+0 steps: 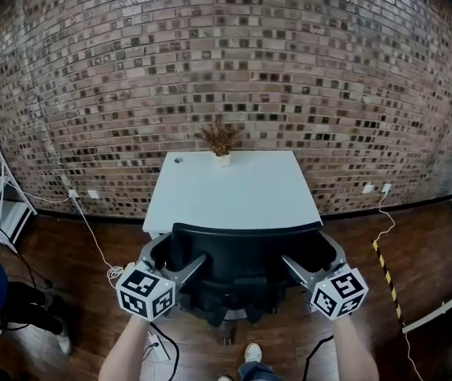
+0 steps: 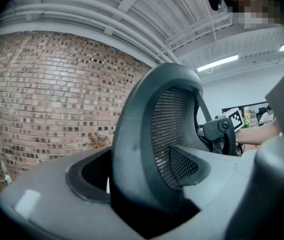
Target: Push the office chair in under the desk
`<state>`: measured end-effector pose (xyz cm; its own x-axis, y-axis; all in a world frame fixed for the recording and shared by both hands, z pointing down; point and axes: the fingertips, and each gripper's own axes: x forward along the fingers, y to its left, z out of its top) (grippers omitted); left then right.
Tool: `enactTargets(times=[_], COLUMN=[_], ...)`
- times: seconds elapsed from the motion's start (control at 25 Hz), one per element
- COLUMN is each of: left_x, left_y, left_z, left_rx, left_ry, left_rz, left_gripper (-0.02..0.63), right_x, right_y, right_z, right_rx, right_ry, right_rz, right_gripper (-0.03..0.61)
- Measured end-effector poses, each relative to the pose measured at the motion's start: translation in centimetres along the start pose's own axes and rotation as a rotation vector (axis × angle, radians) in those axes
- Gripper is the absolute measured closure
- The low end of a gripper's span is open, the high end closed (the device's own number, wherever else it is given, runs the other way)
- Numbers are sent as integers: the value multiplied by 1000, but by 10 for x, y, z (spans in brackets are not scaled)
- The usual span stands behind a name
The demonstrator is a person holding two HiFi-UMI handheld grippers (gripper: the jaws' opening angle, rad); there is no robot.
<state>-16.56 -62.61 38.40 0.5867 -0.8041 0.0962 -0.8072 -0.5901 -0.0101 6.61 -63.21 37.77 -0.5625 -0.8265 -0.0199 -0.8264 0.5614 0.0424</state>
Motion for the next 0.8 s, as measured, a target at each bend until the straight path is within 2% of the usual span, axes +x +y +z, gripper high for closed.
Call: enactTargets(times=[0.8], left_x=[64], left_y=[60], left_z=[5], left_rx=[-3], left_ry=[-7], left_rz=[19], left_gripper=[222], right_x=[80], right_y=[-42], right_z=[-6], right_rx=[2], right_ry=[9], right_rz=[17], right_gripper=[156])
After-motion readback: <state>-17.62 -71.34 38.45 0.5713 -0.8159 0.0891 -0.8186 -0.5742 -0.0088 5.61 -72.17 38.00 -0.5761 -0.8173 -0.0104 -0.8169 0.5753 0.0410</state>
